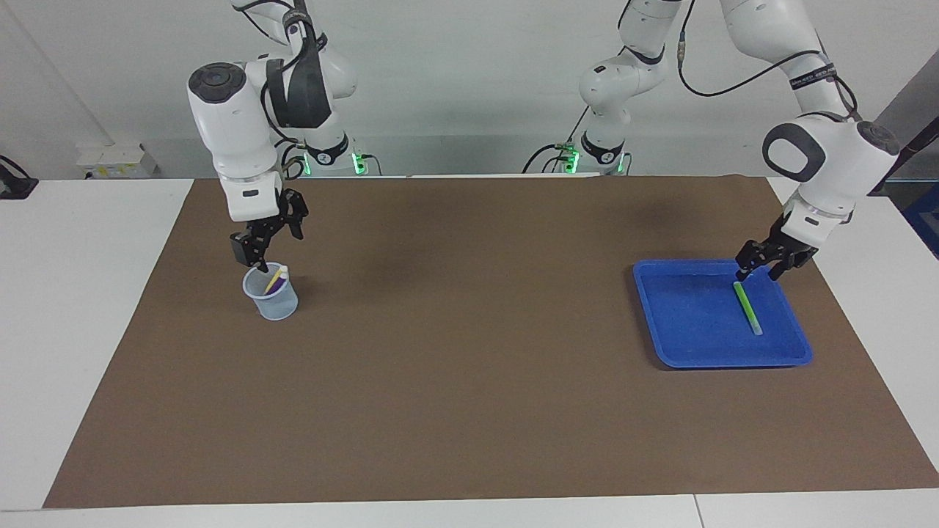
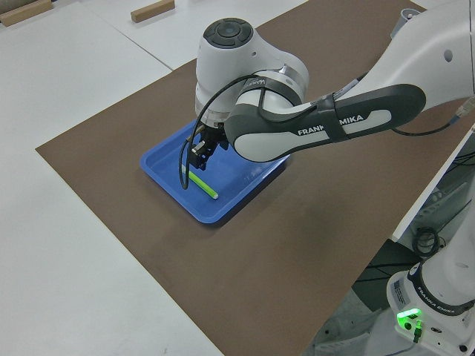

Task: Transfer and insert pens with both arms
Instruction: 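Insert the purple pen into the cup while the left gripper reaches the green pen, then grasp the green pen with the left gripper while the right gripper returns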

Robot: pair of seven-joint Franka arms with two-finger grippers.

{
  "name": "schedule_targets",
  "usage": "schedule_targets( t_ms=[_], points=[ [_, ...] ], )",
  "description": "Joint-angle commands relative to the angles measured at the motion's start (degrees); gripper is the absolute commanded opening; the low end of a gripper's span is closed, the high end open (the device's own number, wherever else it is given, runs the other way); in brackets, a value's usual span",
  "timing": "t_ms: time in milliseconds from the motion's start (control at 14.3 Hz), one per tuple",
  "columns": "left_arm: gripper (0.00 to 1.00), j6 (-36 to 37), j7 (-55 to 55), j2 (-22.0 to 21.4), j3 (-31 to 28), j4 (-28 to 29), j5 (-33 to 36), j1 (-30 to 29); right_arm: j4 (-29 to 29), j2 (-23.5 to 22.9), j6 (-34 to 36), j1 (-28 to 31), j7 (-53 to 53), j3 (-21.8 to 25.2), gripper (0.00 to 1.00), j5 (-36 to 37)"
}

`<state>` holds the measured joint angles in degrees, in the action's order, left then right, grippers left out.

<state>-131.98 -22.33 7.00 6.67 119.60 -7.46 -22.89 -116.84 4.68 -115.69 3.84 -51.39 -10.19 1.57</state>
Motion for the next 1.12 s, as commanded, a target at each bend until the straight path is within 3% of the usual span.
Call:
schedule_targets(
  t_ms=[0,279,629,1048],
  points=[
    [0.80,-3.20,-2.53,3.88,0.27,-2.16,0.96,-0.58,0.12,0.42,2.83,-1.38,8.80,-0.44,1.00,-4.72],
    [0.79,-3.72,-3.60,8.90,0.27,-6.65,3.67,-0.67,1.70,0.33,3.89,-5.67,23.31,-0.44,1.00,-10.70],
    [0.78,-5.92,-3.77,11.01,0.36,-6.49,3.94,-0.84,1.88,0.24,3.19,-9.81,44.32,-0.44,1.00,-18.61],
    [0.74,-6.80,-3.77,11.45,0.36,-4.29,3.94,-1.90,1.80,0.24,-0.58,-14.12,61.99,-0.44,1.00,-24.85]
  ],
)
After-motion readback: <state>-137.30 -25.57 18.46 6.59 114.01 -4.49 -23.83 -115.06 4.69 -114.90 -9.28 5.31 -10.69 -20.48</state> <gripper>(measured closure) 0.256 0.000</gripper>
